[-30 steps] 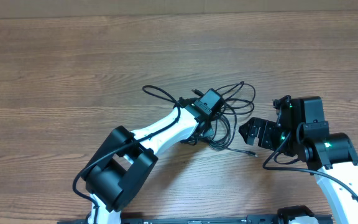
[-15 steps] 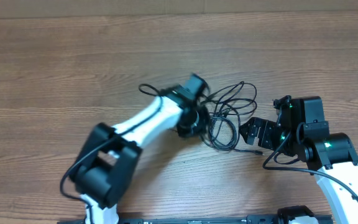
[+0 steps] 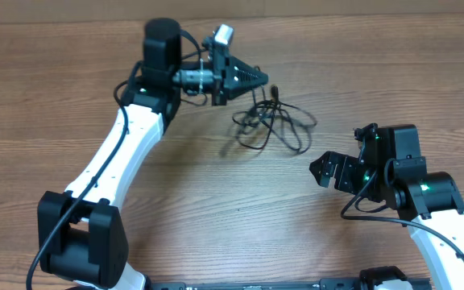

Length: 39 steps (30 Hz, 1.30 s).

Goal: Untangle cables

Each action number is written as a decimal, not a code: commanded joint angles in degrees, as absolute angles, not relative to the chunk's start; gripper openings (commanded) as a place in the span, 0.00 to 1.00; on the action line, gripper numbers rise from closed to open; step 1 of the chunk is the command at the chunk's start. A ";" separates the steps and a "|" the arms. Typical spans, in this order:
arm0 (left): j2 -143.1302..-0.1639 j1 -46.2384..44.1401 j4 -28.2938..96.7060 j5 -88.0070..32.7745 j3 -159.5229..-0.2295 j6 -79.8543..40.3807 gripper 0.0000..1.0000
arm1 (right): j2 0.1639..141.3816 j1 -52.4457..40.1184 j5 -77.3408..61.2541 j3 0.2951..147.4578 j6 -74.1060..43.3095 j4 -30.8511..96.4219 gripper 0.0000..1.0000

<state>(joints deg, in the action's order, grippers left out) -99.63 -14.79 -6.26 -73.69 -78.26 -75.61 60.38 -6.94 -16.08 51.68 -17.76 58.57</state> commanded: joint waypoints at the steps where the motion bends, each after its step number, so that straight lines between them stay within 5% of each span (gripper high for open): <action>1: -98.32 -12.56 -14.28 -78.94 -79.00 -92.36 0.04 | 59.88 -7.03 -15.44 51.70 -17.78 58.52 1.00; 8: -98.32 -10.63 -20.08 -79.09 -79.00 -109.30 0.04 | 59.88 -7.03 -15.44 51.70 -17.78 58.43 1.00; 16: -98.37 -5.91 -19.75 -68.29 -78.96 -108.62 0.09 | 59.88 -7.03 -15.44 51.70 -17.78 58.46 1.00; 21: -98.37 -1.83 -9.93 -51.00 -78.96 -91.46 0.95 | 59.88 -7.03 -15.44 51.70 -17.80 58.46 1.00; 22: -98.37 -1.30 -6.42 -48.23 -78.96 -87.94 1.00 | 59.88 -7.03 -15.44 51.70 -17.78 58.48 1.00; 30: -98.37 1.10 32.71 -23.14 -78.96 -71.37 1.00 | 59.88 -7.03 -15.42 51.70 -17.78 58.81 1.00; 34: -98.37 1.10 39.86 -18.00 -78.96 -65.25 1.00 | 59.88 -7.03 -15.44 51.70 -17.78 58.67 1.00; 39: -98.37 0.16 40.49 -26.22 -78.96 -45.84 1.00 | 59.88 -7.03 -15.44 51.70 -17.80 58.48 1.00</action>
<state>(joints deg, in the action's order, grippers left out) -99.53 1.13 40.38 -23.33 -78.67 -63.02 60.38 -6.94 -16.05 51.68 -17.80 58.92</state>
